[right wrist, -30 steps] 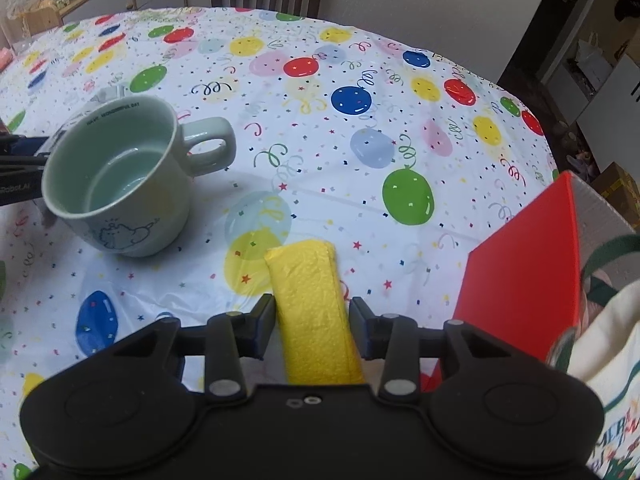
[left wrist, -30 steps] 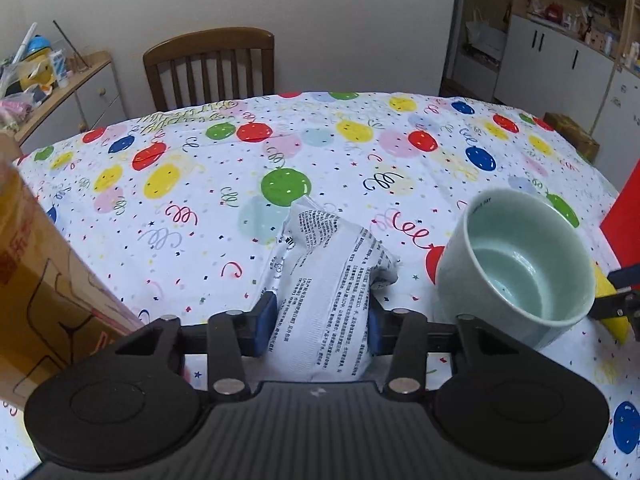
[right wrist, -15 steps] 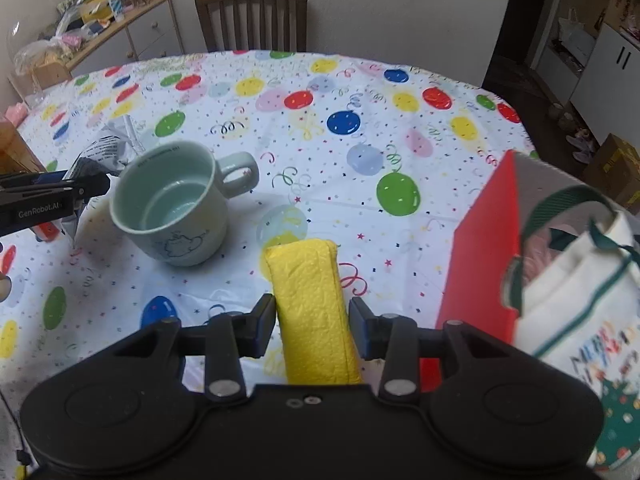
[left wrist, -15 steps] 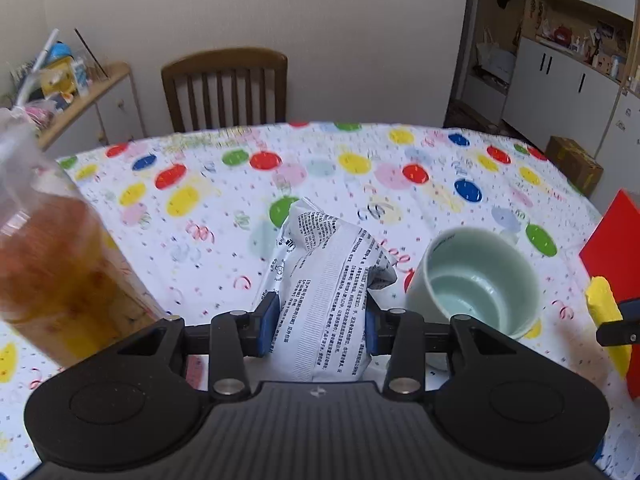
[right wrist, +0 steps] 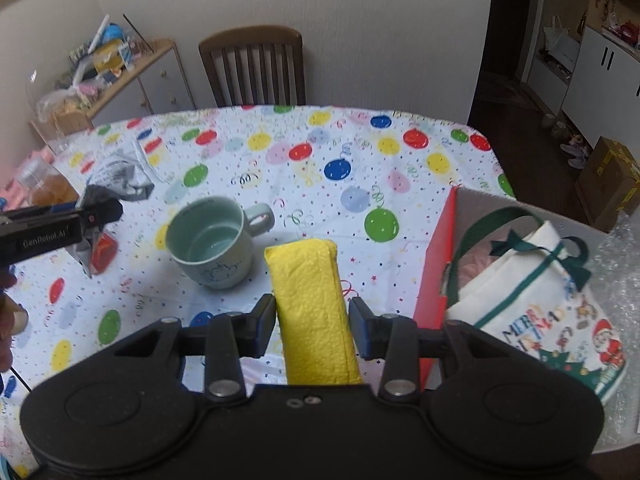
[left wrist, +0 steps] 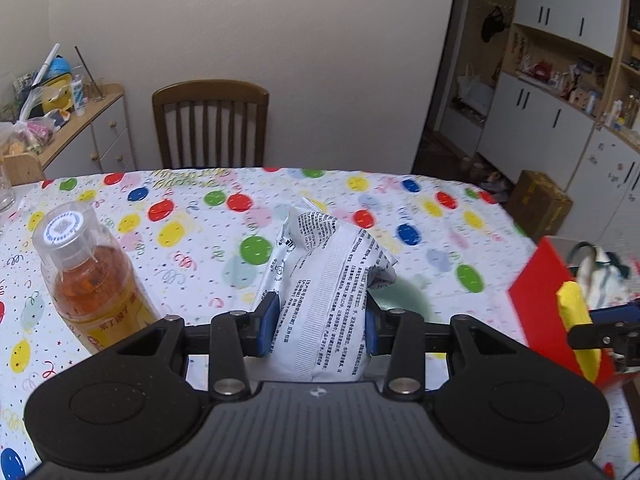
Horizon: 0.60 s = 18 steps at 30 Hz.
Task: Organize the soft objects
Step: 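Carry the yellow sponge cloth and silver snack packet with both tools over the box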
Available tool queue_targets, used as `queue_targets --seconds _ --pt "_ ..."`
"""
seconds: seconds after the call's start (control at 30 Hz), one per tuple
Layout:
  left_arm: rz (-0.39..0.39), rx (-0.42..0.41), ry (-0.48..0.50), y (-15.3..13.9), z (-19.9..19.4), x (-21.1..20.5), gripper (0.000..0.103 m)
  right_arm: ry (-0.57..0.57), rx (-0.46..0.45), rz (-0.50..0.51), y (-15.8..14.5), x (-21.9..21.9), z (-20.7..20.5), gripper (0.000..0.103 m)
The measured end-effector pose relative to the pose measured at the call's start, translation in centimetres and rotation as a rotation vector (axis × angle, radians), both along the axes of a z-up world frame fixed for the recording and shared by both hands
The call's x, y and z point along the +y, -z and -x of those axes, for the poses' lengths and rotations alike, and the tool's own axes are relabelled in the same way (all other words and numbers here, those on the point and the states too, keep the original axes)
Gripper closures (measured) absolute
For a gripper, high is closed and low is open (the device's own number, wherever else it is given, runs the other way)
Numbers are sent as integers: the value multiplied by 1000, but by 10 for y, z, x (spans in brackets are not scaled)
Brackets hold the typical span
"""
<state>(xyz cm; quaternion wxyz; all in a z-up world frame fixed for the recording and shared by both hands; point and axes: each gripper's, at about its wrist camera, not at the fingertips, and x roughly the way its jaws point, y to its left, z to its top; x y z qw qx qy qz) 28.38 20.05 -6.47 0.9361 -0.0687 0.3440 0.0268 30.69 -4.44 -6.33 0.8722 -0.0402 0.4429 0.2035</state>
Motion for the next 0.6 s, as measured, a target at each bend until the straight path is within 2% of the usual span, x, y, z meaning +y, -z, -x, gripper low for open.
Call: queue_targets --seconds 0.33,0.6 --pt "26 -28 69 -35 17 -58 63 2 -86 -79 -37 -47 15 64" --pt "36 -42 123 -50 16 -120 63 20 -101 -97 -46 -102 15 64"
